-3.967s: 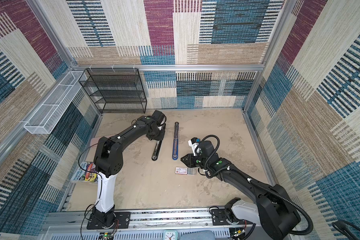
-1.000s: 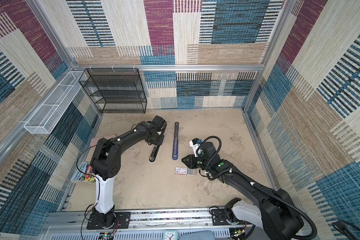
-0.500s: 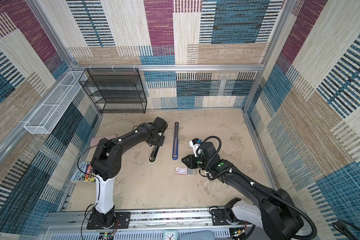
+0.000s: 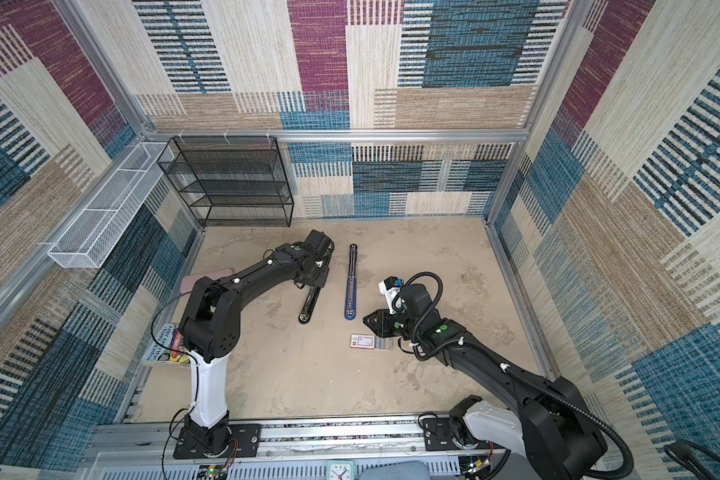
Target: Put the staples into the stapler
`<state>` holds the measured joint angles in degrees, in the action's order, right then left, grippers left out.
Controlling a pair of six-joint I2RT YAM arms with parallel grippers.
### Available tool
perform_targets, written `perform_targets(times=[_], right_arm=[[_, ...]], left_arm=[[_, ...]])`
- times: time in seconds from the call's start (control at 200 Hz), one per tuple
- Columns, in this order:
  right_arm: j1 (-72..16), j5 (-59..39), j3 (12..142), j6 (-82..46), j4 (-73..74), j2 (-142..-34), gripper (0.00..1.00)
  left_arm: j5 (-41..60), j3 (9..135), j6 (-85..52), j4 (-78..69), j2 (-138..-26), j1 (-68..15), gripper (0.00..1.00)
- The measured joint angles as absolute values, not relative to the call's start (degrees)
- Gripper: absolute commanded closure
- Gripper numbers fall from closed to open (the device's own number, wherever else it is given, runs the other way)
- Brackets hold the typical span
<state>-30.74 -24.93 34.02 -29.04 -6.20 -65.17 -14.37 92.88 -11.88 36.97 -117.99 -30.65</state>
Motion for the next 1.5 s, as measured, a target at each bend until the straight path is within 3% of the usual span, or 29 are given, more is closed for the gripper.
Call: perform_targets(times=[0.346,1.502], right_arm=[[-30.7,-24.9,34.0,-29.1,-6.2,-65.6,0.72],[-30.7,-24.9,33.5,-29.1,-6.3,-64.0,0.73]], left_arm=[[-16.1,84.7,-12.4,27.5,-111.8,-30.8,0.99],[-14.8,83.0,-15.0,23.2,-115.1,-30.9,1.00]])
